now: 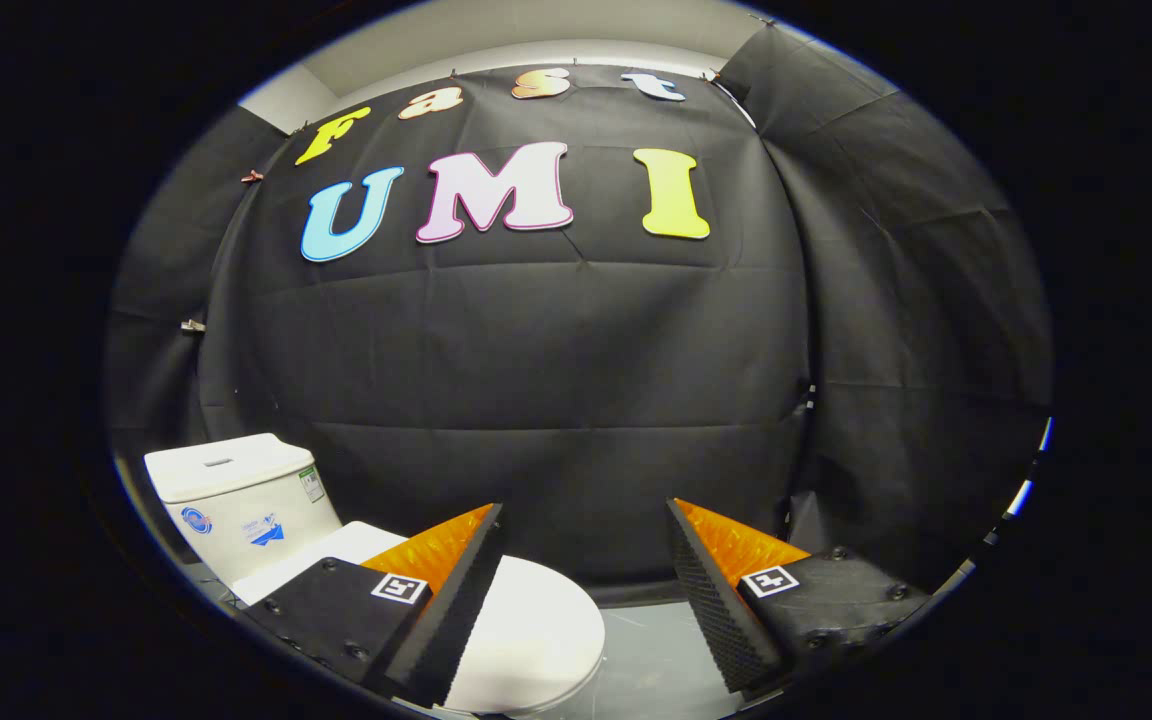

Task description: Open the toilet lid.

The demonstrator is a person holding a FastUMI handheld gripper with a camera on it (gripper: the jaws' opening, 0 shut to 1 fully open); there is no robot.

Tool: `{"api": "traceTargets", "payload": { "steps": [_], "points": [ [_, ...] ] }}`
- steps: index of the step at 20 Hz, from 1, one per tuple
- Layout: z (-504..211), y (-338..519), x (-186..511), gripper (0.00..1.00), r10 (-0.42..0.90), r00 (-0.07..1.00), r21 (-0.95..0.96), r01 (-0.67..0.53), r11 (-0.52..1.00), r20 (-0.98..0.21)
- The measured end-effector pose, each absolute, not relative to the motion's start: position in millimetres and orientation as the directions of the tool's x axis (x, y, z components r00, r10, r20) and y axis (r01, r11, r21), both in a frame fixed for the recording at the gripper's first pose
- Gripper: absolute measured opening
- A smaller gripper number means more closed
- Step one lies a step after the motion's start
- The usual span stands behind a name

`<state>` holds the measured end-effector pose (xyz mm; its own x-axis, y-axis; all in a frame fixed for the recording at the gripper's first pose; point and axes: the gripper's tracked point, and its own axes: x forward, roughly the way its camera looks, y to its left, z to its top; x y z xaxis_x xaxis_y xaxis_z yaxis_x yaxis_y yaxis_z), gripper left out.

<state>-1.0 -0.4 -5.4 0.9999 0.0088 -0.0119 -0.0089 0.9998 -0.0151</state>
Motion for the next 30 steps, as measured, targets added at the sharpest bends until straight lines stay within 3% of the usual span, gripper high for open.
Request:
{"api": "traceTargets", "payload": {
  "steps": [9, 22, 30],
  "points": [
    [5, 1, -9, 0.98, 0.019, 1.000, -0.001, -0.019, 1.000, -0.018],
    [-77, -27, -60, 0.98, -0.040, 0.984, 0.090, 0.056, 0.994, -0.176],
    [-154, -33, -84, 0.98, 0.021, 0.920, 0.416, 0.156, 0.896, -0.391]
  ]
}}
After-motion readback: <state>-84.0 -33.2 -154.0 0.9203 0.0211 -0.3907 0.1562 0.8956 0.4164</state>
